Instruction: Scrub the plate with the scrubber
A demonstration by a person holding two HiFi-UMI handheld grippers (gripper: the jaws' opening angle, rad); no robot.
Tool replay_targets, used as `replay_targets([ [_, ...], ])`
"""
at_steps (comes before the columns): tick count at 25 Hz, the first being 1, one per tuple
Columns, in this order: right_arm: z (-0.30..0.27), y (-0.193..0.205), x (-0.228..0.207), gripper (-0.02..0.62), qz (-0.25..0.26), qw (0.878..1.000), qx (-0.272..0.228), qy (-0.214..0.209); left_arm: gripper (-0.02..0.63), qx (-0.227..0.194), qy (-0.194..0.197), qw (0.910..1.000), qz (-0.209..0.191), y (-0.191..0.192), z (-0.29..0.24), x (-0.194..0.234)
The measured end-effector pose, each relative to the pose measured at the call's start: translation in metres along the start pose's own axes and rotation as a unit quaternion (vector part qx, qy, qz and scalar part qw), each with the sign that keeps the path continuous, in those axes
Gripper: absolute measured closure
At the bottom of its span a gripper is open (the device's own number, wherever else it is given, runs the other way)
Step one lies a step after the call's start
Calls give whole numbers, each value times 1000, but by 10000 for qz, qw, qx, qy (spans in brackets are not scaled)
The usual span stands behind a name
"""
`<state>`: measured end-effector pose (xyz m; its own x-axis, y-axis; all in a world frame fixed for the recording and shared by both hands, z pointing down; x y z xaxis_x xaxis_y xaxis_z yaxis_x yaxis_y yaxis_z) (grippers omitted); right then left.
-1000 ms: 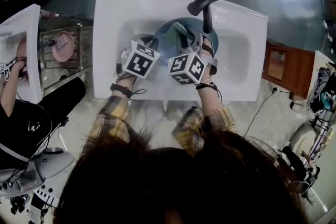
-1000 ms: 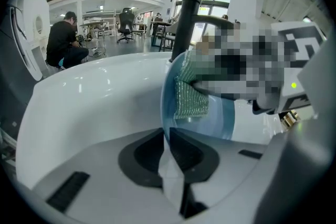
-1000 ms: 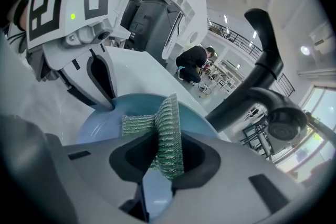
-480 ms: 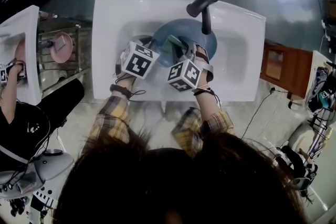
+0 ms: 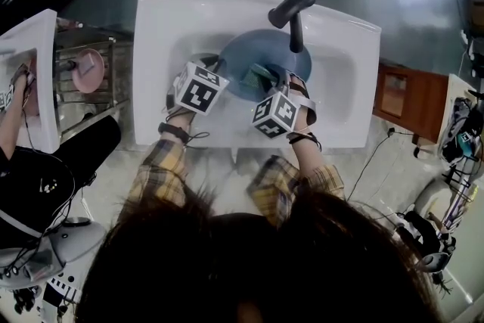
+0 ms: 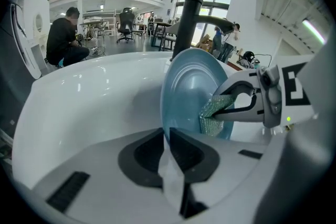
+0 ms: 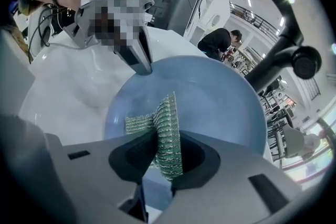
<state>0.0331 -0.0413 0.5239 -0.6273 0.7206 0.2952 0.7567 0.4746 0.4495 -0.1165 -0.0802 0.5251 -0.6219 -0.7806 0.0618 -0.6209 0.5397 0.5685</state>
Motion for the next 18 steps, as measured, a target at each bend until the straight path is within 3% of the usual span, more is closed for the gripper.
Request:
replay_targets([
  [18,20,32,-38,488,-321,9979,263,503,572,58,60,10000,7,4,-1,1],
])
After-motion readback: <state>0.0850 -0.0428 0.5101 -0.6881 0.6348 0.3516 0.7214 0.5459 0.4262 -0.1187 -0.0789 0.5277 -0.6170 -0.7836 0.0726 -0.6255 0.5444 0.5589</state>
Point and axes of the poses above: the fingertips, and each gripper's own axes: z backward along the fingers, x to its left, y out of its underside, the point moved 8 cm from there along z, backward along the fingers, and after that the axes turned 11 degrees about -z, right-handed, at the moved point
